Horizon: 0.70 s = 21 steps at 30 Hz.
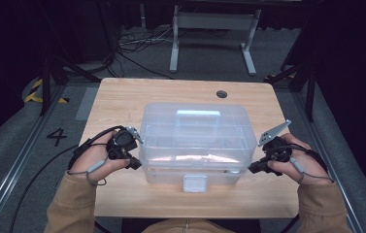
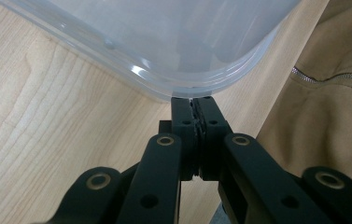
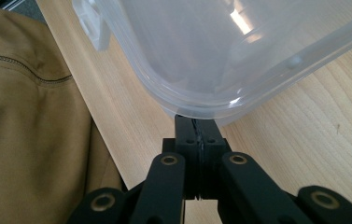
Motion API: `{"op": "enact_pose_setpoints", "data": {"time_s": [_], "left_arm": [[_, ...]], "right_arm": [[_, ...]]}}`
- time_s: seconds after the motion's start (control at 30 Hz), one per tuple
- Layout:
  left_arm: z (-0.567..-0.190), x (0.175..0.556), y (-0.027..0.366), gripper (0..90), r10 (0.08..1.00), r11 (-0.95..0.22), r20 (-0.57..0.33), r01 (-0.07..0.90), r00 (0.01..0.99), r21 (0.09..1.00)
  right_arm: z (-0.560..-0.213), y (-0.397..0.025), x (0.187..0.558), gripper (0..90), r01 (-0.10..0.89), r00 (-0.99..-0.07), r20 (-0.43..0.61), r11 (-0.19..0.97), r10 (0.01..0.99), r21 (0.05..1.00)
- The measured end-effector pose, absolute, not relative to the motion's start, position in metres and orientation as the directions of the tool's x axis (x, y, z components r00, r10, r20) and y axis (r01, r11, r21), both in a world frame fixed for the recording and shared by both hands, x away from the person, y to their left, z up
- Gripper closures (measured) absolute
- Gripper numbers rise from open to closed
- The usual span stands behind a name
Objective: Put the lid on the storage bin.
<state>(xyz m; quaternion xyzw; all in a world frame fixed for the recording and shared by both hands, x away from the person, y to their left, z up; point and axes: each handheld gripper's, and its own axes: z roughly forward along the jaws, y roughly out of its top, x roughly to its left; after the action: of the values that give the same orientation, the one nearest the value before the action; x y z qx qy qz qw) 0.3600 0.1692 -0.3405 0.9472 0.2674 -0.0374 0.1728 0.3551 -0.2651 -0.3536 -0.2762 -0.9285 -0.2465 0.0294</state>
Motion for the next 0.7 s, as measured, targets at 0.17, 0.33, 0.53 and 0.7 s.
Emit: {"op": "enact_pose_setpoints", "data": {"time_s": [0.17, 0.33, 0.53, 0.7], "left_arm": [[-0.342, 0.36, 0.168, 88.1, 0.49, -0.803, -0.162, 0.516, 0.856, 0.298], [-0.345, 0.361, 0.167, 88.1, 0.49, -0.81, -0.162, 0.516, 0.857, 0.279], [-0.347, 0.362, 0.166, 88.2, 0.482, -0.817, -0.168, 0.511, 0.86, 0.269], [-0.351, 0.364, 0.169, 88.0, 0.484, -0.816, -0.186, 0.518, 0.855, 0.257]], "right_arm": [[-0.355, -0.265, 0.355, 90.0, 0.526, -0.847, 0.192, 0.73, 0.496, 0.437], [-0.356, -0.265, 0.355, 90.0, 0.526, -0.848, 0.194, 0.737, 0.494, 0.425], [-0.358, -0.264, 0.356, 90.0, 0.522, -0.851, 0.189, 0.75, 0.49, 0.407], [-0.361, -0.264, 0.356, 90.0, 0.515, -0.856, 0.196, 0.763, 0.478, 0.39]]}}
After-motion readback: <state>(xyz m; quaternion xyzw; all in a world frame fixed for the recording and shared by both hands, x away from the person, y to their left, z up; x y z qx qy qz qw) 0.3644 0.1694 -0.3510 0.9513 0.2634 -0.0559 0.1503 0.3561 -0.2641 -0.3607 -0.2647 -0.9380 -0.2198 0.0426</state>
